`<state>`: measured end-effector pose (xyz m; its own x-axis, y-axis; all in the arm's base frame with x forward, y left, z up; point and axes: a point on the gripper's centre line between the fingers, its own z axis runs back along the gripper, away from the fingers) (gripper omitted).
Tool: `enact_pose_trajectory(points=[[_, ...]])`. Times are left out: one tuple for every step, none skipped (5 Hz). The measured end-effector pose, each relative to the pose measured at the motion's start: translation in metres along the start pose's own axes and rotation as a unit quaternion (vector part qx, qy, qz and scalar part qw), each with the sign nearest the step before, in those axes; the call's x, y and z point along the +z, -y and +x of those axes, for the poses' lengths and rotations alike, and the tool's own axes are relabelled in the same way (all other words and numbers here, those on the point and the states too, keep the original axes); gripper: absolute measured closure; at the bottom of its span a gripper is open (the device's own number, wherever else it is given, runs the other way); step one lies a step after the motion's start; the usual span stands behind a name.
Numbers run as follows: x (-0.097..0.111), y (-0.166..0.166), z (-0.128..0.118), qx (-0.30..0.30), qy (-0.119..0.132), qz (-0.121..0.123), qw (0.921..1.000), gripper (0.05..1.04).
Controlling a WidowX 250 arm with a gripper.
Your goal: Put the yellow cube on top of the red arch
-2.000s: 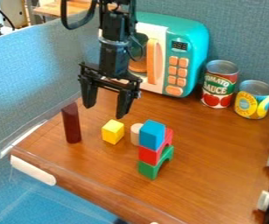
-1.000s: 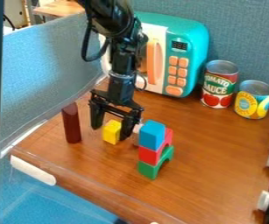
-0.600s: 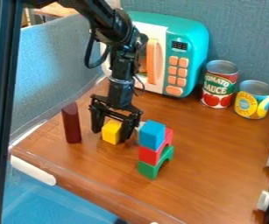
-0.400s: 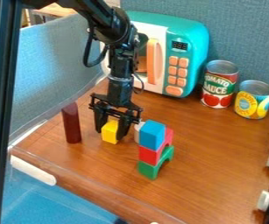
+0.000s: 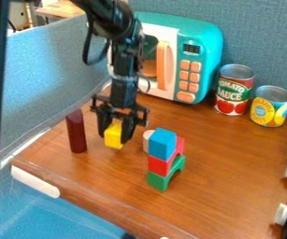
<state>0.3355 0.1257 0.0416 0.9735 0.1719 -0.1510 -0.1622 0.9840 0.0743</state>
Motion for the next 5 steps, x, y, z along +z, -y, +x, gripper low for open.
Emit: enact_pose_trajectory(points=[[0.051, 0.002, -0.015, 0.023, 0.048, -0.021, 0.9984, 0.501], [0.083, 0.002, -0.024, 0.041, 0.068, -0.031, 0.9964, 0.501], [0.105, 0.012, -0.015, 0.032, 0.094, -0.051, 0.9938, 0.501], [0.110, 0.034, -0.004, -0.002, 0.096, -0.054, 0.9939, 0.501], [0.108, 0.051, 0.000, -0.025, 0.100, -0.034, 0.9940, 0.501]])
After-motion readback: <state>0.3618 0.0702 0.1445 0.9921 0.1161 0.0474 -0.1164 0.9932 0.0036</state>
